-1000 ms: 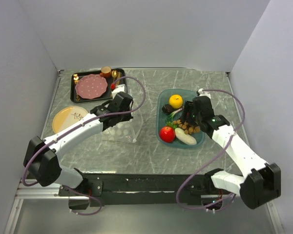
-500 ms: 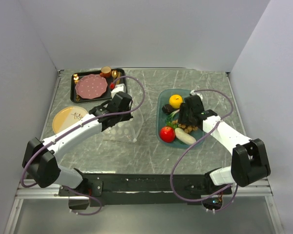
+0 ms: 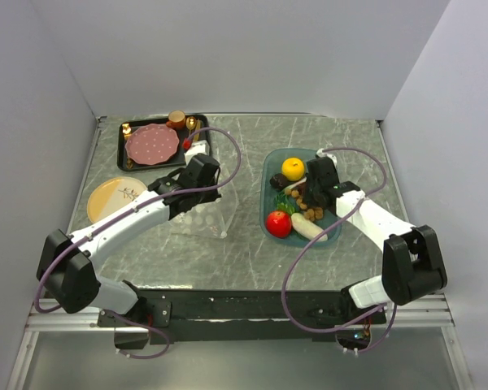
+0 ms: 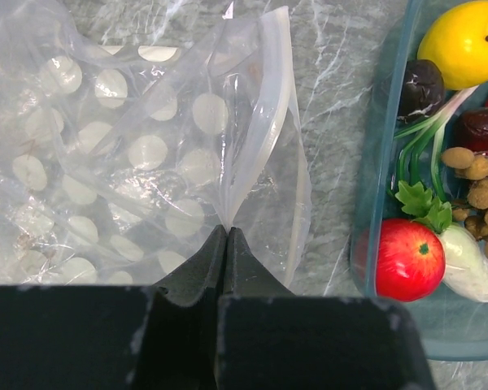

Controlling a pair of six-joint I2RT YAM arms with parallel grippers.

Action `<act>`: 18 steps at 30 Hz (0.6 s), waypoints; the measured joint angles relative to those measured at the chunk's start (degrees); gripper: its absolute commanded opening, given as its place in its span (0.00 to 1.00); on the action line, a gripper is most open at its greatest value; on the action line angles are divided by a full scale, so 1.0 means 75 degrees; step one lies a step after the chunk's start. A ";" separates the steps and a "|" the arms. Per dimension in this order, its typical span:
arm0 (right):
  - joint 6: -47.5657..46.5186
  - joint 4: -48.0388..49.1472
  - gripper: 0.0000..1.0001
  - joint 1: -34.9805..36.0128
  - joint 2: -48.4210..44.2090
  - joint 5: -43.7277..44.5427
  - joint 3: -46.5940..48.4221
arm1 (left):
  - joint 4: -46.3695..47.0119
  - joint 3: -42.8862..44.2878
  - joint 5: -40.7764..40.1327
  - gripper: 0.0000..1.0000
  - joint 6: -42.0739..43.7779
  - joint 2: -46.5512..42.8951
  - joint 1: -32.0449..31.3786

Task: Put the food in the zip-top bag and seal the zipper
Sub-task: Pick up the fake fruit from the bin.

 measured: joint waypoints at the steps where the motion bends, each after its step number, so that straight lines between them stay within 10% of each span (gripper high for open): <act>1: 0.0000 -0.0006 0.04 -0.0006 -0.0012 0.0012 0.0015 | 0.0000 0.0000 0.0000 0.01 -0.0003 0.0000 0.0000; 18: 0.0685 0.0119 0.03 -0.0017 -0.2608 -0.1253 0.0146 | 0.0047 -0.0210 -0.0038 0.01 -0.0087 -0.0143 0.0000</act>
